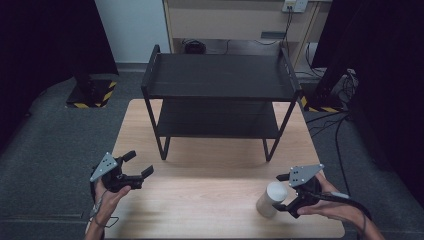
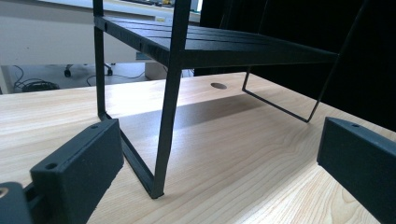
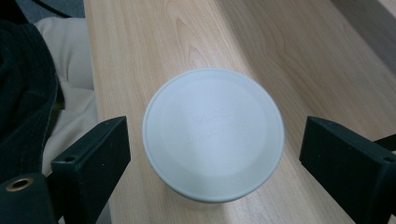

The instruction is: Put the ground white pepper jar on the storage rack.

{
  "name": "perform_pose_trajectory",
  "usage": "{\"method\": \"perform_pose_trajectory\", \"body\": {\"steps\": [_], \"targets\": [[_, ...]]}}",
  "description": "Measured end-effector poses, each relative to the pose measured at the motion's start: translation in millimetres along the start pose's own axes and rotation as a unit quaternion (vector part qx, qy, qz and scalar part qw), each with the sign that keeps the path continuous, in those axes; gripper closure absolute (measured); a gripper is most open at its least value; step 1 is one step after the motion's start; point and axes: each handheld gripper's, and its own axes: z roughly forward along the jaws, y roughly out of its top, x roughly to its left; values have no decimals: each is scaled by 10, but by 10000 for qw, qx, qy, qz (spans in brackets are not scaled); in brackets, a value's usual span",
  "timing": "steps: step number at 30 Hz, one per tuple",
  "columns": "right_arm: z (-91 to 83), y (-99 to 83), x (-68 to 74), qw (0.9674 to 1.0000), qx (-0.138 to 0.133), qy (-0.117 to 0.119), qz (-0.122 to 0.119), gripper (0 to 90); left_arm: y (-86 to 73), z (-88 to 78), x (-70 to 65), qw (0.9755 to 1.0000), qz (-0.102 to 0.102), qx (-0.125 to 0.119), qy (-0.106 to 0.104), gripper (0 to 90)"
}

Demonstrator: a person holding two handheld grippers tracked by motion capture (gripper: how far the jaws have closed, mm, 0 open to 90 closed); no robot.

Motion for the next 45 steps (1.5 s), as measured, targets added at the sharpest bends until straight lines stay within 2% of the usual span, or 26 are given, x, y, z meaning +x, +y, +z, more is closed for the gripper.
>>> {"method": "perform_pose_trajectory", "body": {"steps": [8,10,13,16,20,23,26,28,32,33,34,42,43,45], "targets": [[85,-352,57,9983,-550,-113,164,176,16,26,-17,9999,65,51,-87,0],[99,-415,62,9974,-695,-112,145,228,17,25,-18,9999,67,54,-79,0],[133,-519,54,9954,-892,-84,326,285,16,20,-15,9999,54,46,-76,0],[161,-621,65,9932,-1112,-37,350,332,14,16,-12,10000,48,32,-80,0],[169,-662,85,9920,-1200,-93,385,335,17,22,-9,9999,55,60,-78,0],[155,-621,84,9929,-1129,-144,344,335,16,19,-6,9999,55,51,-77,0],[109,-581,46,9923,-1143,-101,469,335,13,15,-3,10000,51,39,-75,0],[47,-521,28,9917,-1164,-106,533,335,14,16,-2,10000,46,40,-73,0],[-165,-277,14,9915,-1181,-233,485,335,19,24,-5,9999,68,62,-88,0],[-270,-142,4,9919,-1157,-272,453,335,19,24,-6,9999,75,60,-87,0],[-306,-96,2,9919,-1153,-286,447,335,19,24,-12,9999,93,59,-62,0],[-820,664,47,9895,-1259,-657,283,336,15,30,-12,9999,86,68,-44,0],[-820,664,47,9895,-1259,-657,283,336,15,30,-12,9999,86,68,-44,0],[-957,923,85,9872,-1350,-794,295,336,18,39,-15,9999,92,84,-43,0]]}}
